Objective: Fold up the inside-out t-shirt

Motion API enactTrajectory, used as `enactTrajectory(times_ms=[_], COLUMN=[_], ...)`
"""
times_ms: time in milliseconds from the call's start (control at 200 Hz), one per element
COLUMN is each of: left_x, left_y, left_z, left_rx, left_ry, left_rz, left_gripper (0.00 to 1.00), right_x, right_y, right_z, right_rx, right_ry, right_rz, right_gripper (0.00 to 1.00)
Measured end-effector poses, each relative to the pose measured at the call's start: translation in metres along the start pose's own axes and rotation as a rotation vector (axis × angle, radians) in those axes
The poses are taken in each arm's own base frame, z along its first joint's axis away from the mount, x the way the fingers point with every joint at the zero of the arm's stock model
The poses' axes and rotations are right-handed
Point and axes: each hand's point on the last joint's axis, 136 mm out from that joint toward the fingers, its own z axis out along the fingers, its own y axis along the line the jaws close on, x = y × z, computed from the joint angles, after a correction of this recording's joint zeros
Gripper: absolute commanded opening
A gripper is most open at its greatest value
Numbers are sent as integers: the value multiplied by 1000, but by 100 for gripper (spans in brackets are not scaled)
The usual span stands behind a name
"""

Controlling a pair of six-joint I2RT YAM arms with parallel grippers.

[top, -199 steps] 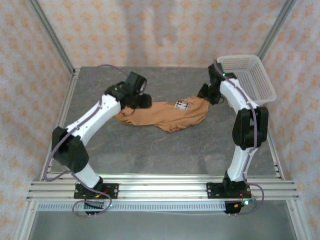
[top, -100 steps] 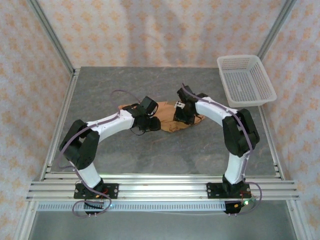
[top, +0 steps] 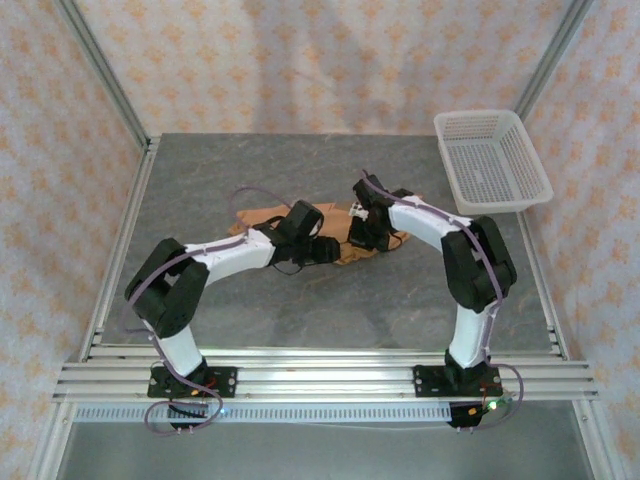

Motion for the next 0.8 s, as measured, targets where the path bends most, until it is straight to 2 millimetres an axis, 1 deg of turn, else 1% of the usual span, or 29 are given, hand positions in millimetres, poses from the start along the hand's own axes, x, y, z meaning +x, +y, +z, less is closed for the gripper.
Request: enactTrajectory(times_ms=[60,95,155,240,290,330,465,560,630,726,801], left_x=[2,3,6,10,13,13,7,3,-4,-21,-34], left_y=[-5,-5,-3,5,9,12,13,11,3,-15,-33], left_z=[10,16,25,37,40,41,38,25,7,-27,-60], left_rx=[19,23,19,-2,-14,-27,-58,-76,-77,-55,-16], left_ry=[1,6,19,37,46,45,32,14,-11,-76,-138], left_rz=[10,11,8,-9,-7,-8,3,13,25,53,74], left_gripper=[49,44,32,22,11,0,0,0,0,0,0], right_x=[-1,-2,-3,-4,-4,-4,-5,-8,-11,-16,-20], right_y=[2,3,5,6,5,4,1,-2,-5,-10,-12], right_z=[-6,-9,-11,-12,-12,-12,-17,-29,-40,-59,-79], right_rx=[-8,-11,-16,-17,-14,-13,-10,-15,-21,-31,-42], right_ry=[-12,-16,-22,-23,-21,-20,-21,-34,-48,-72,-96], right_rz=[-3,-4,-5,-5,-3,-2,5,10,11,13,9], right_gripper=[0,0,0,0,0,0,0,0,0,0,0])
